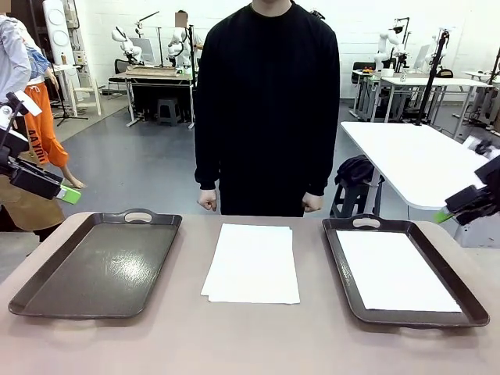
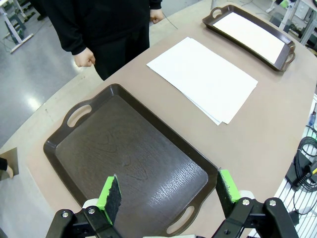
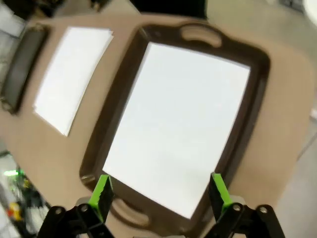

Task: Sort the A4 documents.
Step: Receive the A4 Paper.

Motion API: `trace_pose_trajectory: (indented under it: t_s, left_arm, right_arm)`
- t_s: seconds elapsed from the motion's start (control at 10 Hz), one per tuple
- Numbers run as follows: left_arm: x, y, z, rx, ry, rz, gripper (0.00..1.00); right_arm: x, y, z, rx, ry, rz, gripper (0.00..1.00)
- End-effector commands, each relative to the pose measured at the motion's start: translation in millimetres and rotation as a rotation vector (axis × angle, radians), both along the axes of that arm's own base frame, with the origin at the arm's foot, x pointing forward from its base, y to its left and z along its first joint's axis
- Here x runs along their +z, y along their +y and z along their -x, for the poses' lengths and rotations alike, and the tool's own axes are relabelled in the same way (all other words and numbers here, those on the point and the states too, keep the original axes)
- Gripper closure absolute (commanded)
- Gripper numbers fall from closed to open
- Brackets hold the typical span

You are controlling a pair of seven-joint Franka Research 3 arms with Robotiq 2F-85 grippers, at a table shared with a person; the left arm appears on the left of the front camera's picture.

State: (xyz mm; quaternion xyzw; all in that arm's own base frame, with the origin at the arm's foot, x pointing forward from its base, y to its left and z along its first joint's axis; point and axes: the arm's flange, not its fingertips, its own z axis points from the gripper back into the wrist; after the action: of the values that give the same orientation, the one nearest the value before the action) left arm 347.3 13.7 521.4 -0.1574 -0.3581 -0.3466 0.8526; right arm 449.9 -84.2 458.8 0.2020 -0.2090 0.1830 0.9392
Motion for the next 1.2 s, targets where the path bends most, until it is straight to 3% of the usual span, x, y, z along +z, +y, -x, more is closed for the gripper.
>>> trace_pose_trajectory:
  t_s: [0.0, 0.1, 0.3, 0.4, 0.6, 1.1]
  left_arm:
    - [-1.2, 1.9, -1.0, -0.012, -0.014, 0.002, 0.0]
    - [-1.2, 1.9, -1.0, -0.012, -0.014, 0.002, 0.0]
    - [-1.2, 1.9, -1.0, -0.012, -0.014, 0.002, 0.0]
    - [-1.2, 1.9, -1.0, -0.012, -0.014, 0.002, 0.0]
    - [-1.2, 1.9, -1.0, -0.012, -0.014, 0.002, 0.0]
    - [-1.2, 1.9, -1.0, -0.012, -0.014, 0.002, 0.0]
  right_arm:
    - [4.0, 1.1, 44.0, 0.205, -0.117, -0.058, 0.0]
    - [11.8, 12.4, 53.6, 0.351, -0.16, -0.073, 0.0]
    - [36.5, 28.2, 60.2, 0.401, -0.289, -0.088, 0.0]
    - [44.2, 37.1, 52.9, 0.412, -0.309, -0.101, 0.0]
    - [56.5, 55.0, 35.4, 0.414, -0.322, -0.113, 0.0]
    - [69.7, 47.9, 31.9, 0.411, -0.324, -0.16, 0.0]
